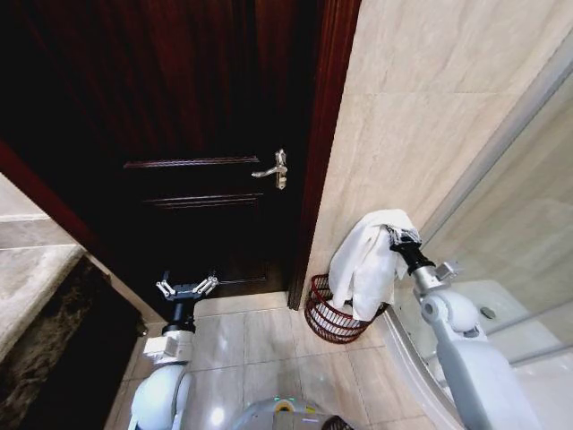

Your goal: Discard the used towel into the hamper.

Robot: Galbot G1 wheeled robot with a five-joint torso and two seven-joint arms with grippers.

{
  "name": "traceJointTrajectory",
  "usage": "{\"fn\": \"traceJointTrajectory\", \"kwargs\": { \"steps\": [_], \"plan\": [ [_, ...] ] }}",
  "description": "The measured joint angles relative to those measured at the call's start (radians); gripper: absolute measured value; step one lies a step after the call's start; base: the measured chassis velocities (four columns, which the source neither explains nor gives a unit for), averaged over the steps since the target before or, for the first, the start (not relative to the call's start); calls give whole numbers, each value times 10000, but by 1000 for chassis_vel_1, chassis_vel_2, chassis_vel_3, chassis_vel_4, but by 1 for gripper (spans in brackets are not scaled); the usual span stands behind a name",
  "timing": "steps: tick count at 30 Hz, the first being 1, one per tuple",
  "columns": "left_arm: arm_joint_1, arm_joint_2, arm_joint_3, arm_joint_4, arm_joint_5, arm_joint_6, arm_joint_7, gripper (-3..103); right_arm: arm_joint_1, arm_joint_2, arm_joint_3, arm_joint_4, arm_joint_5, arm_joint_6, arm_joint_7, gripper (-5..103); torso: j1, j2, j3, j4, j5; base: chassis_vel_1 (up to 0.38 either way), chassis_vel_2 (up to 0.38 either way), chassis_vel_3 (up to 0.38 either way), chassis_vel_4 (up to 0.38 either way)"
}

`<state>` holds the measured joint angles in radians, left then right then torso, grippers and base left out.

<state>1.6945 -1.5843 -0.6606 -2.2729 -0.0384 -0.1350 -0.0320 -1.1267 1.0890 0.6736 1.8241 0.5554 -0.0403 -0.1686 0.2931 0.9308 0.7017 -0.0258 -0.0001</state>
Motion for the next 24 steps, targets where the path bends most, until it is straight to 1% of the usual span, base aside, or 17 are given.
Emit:
{"fn": "traceJointTrajectory", "kwargs": {
  "steps": [5,6,8,10,12,16,18,21,22,24],
  "plan": [
    [53,-52,27,-62,29,-8,1,100,-13,77,-134,-447,-3,127,-334,9,14,26,15,0,0,0,0,0,0],
    [54,-60,33,-65,39,-10,2,100,50,128,-233,-772,-12,201,-537,9,18,35,20,-1,1,0,0,0,0],
    [53,-75,38,-70,59,-14,6,100,285,215,-398,-1356,-24,427,-691,9,26,44,28,0,6,0,0,0,0],
    [53,-76,38,-72,59,-15,7,100,308,223,-413,-1403,-25,437,-696,9,26,44,29,0,6,0,0,0,0],
    [61,-98,27,-115,70,-19,12,100,542,284,-557,-1983,-17,463,-753,9,33,61,35,3,0,0,0,0,0],
    [74,-136,9,-122,77,-50,13,100,561,323,-651,-2392,-78,527,-859,9,36,70,40,2,0,0,0,0,0],
    [76,-202,18,-96,155,-92,14,100,498,405,-851,-2910,-185,726,-904,9,38,77,44,0,2,0,0,0,0],
    [69,-230,37,-69,194,-100,18,100,471,466,-943,-3174,-252,865,-915,9,40,80,46,1,2,0,0,0,0],
    [53,-243,62,-55,233,-106,24,100,443,585,-1087,-3667,-368,1098,-918,9,44,85,49,1,2,0,0,0,0],
    [51,-244,64,-54,243,-107,26,100,430,613,-1115,-3775,-387,1128,-918,9,45,86,50,0,3,0,0,0,0]
  ]
}}
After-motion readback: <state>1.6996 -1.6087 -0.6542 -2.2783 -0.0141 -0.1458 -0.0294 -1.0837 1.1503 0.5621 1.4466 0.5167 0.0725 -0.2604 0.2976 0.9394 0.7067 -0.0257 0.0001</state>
